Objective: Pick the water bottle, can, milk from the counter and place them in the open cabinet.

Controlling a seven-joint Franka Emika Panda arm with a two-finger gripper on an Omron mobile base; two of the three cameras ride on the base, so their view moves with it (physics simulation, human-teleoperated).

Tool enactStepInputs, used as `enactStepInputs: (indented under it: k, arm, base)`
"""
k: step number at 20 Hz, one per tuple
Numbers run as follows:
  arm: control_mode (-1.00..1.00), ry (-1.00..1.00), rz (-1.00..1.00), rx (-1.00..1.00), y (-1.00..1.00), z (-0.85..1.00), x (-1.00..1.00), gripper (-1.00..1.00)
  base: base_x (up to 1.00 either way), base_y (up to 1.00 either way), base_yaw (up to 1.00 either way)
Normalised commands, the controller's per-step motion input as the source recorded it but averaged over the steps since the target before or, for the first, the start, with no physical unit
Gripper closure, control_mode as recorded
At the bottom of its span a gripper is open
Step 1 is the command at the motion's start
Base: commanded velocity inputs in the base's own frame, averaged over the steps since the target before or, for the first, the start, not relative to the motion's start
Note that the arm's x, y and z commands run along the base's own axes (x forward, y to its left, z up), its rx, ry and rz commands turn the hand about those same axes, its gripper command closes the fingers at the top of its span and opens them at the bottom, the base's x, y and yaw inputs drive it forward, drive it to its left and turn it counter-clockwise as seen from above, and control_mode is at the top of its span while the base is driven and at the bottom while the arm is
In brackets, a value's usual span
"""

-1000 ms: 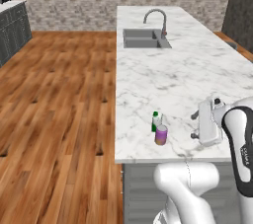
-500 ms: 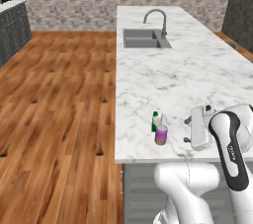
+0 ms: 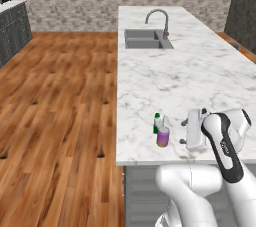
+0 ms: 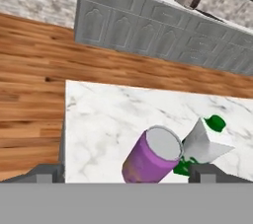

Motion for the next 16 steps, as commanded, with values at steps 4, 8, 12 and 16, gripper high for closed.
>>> enactStepInputs:
  k: [4,8,12,16]
  arm:
    - [-1.0,0.0,0.0,0.0,-0.05,-0.1,0.25,-1.0]
    - [-1.0,0.0,0.0,0.0,-0.06,-0.12,0.31,-1.0]
    - [-1.0,0.01,0.0,0.0,-0.03,-0.1,0.25,-1.0]
    - [-1.0,0.02,0.0,0.0,0.0,-0.12,0.18,-1.0]
  base:
    - [0.0,0.0,0.0]
    - [0.0,0.0,0.0]
    - [0.0,0.0,0.0]
    - [0.0,0.0,0.0]
